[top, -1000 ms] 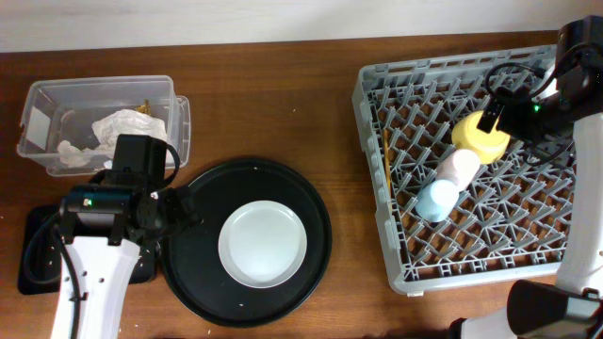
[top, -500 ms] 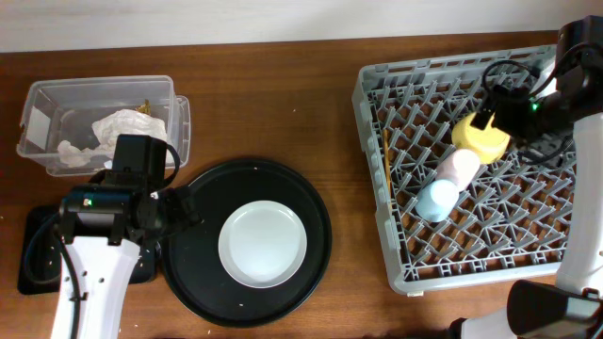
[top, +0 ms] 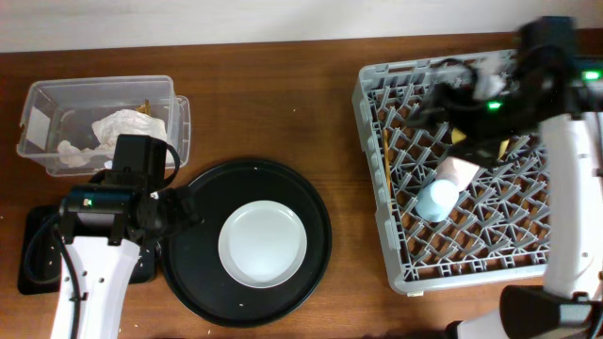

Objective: Sort waste into correct bins and load items into the dishwasher rack
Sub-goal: 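Move the right gripper from the rack toward the white plate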

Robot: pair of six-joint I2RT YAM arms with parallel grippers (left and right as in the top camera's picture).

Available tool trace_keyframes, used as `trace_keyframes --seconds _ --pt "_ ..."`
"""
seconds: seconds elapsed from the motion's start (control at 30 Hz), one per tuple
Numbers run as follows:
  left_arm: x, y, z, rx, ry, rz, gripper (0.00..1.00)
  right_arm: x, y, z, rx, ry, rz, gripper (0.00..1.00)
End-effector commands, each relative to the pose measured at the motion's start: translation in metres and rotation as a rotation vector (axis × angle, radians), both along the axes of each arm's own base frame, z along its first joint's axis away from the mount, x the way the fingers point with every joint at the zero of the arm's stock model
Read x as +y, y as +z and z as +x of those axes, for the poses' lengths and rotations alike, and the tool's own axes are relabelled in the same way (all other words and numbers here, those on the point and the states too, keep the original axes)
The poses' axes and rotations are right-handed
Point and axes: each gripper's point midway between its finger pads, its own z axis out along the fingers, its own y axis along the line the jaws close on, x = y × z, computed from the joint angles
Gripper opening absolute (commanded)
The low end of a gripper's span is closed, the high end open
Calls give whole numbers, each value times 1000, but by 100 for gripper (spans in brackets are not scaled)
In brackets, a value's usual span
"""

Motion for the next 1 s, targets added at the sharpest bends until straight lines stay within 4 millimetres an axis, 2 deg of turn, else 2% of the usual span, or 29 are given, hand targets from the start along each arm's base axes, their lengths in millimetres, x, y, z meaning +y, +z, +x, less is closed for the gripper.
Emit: trace_keyframes --seconds 0.0,0.07,0.17,0.2,0.27,0.33,0.4,0.5,0.6,0.7,0.8,0.9,0.93,0.97 --pt "0 5 0 -19 11 -8 99 57 -3 -12 -28 188 -28 99" --pt "0 5 0 -19 11 -8 99 97 -5 -16 -97 312 -67 99" --pt "0 5 0 -19 11 -8 99 139 0 -20 -198 430 -66 99" --pt "0 5 0 -19 11 -8 99 148 3 -19 -231 449 -59 99" --pt "0 5 0 -19 11 -8 99 156 5 -16 -272 465 -75 99" --pt "0 5 0 -19 11 -8 99 152 0 -11 -294 454 -153 99" --pt "0 5 0 -19 11 -8 99 148 -7 -10 -293 447 -212 99" --pt "0 5 0 -19 11 -8 99 153 -23 -15 -256 473 -236 99" --pt "0 5 0 -19 11 -8 99 159 -52 -22 -193 508 -258 99" --pt "0 5 0 -19 11 -8 99 168 -102 -32 -105 556 -288 99" --pt "0 5 0 -19 11 -8 99 169 -139 -38 -46 568 -306 100" --pt "0 5 0 -19 11 -8 99 166 -177 -43 20 522 -316 77" --pt "0 5 0 -19 11 -8 99 165 -188 -45 38 505 -318 61" --pt "0 5 0 -19 11 -8 99 163 -198 -47 52 491 -319 54"
